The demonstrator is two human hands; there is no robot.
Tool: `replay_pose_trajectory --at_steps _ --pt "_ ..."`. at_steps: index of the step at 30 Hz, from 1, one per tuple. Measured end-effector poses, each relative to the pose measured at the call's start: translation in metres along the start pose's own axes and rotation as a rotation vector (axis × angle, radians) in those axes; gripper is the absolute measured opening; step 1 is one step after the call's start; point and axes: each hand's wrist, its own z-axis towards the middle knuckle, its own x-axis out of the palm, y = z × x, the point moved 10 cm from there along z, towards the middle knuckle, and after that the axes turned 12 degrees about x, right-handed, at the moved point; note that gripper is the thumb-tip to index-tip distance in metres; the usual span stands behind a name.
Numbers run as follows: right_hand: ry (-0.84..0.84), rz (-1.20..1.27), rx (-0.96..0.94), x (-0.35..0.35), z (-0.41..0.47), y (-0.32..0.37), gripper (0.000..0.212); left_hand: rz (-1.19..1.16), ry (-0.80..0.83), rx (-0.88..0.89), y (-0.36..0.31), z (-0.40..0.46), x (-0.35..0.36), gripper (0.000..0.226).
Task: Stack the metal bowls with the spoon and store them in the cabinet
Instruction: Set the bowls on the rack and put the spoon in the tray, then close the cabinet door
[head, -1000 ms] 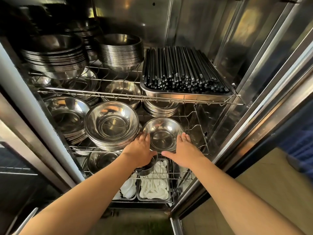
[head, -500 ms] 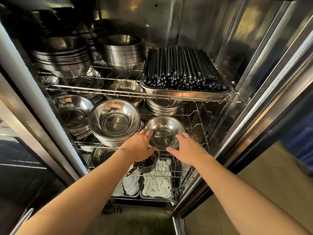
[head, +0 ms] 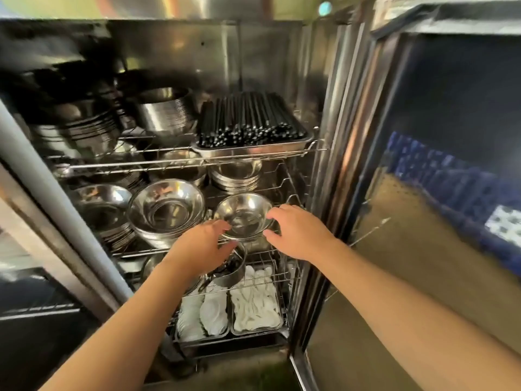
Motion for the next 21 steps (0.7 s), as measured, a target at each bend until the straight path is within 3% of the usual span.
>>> replay_pose_trajectory --at_steps 9,21 --pt "-0.175 -0.027 0.096 -0.085 -0.142 0.013 0.041 -0.081 -0.067 0.263 -0.100 -0.062 -0.046 0.043" --pt "-0.585 -0.096 0.462 -0.208 -0.418 -0.050 0.032 -0.259 -0.264 0.762 -0.358 -0.131 -0.089 0.045"
